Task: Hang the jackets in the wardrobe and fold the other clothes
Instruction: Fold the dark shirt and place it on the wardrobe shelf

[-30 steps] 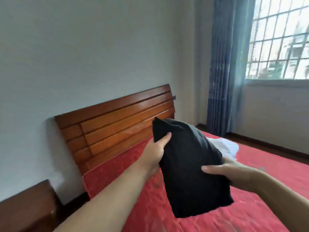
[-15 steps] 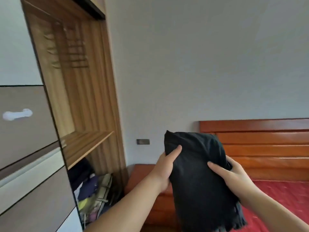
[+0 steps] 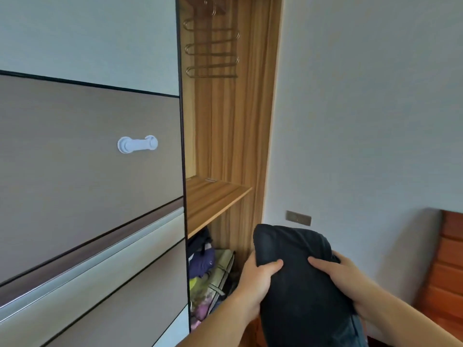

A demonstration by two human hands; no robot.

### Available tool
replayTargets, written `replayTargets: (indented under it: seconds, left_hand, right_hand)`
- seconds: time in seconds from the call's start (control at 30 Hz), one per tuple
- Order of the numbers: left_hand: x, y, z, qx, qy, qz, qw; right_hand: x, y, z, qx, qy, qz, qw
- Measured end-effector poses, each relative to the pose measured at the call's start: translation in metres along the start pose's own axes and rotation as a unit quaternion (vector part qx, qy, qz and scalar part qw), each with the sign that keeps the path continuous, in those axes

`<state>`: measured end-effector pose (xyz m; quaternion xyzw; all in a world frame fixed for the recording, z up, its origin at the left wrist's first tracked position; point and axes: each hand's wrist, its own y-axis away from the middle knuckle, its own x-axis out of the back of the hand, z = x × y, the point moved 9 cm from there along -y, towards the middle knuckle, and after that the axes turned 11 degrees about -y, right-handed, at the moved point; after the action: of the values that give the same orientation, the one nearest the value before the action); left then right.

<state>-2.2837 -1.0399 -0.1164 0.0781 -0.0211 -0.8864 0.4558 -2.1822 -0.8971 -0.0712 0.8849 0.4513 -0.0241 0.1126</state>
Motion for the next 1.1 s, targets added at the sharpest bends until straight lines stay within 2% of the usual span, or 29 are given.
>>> replayTargets:
  seconds: [0.27, 0.43, 0.57, 0.8, 0.97, 1.1]
  left_hand:
    - [0.027, -0.099, 0.015, 0.003, -0.006, 0.066, 0.998]
    - [0.027, -0.181, 0.031, 0.009, 0.005, 0.122, 0.992]
    - [0.042, -0.244, 0.048, -0.008, 0.012, 0.208, 0.978]
    - [0.109, -0.302, 0.042, 0.007, 0.069, 0.368, 0.927]
    - [0.156, -0.329, 0.038, 0.009, 0.067, 0.426, 0.902]
    - [0.195, -0.362, 0.032, 0.002, 0.081, 0.445, 0.892]
  right_hand:
    - [-0.028, -0.121, -0.006, -0.027, 0.015, -0.079, 0.996]
    - [-0.039, -0.209, -0.031, -0.035, -0.011, -0.175, 0.984]
    - [-0.049, -0.28, -0.03, -0.063, -0.028, -0.244, 0.967]
    - [-0.108, -0.369, -0.015, -0.101, -0.033, -0.329, 0.938]
    - [-0.166, -0.424, -0.012, -0.102, 0.027, -0.384, 0.917]
    - [-0.218, -0.477, -0.015, -0.053, 0.13, -0.408, 0.902]
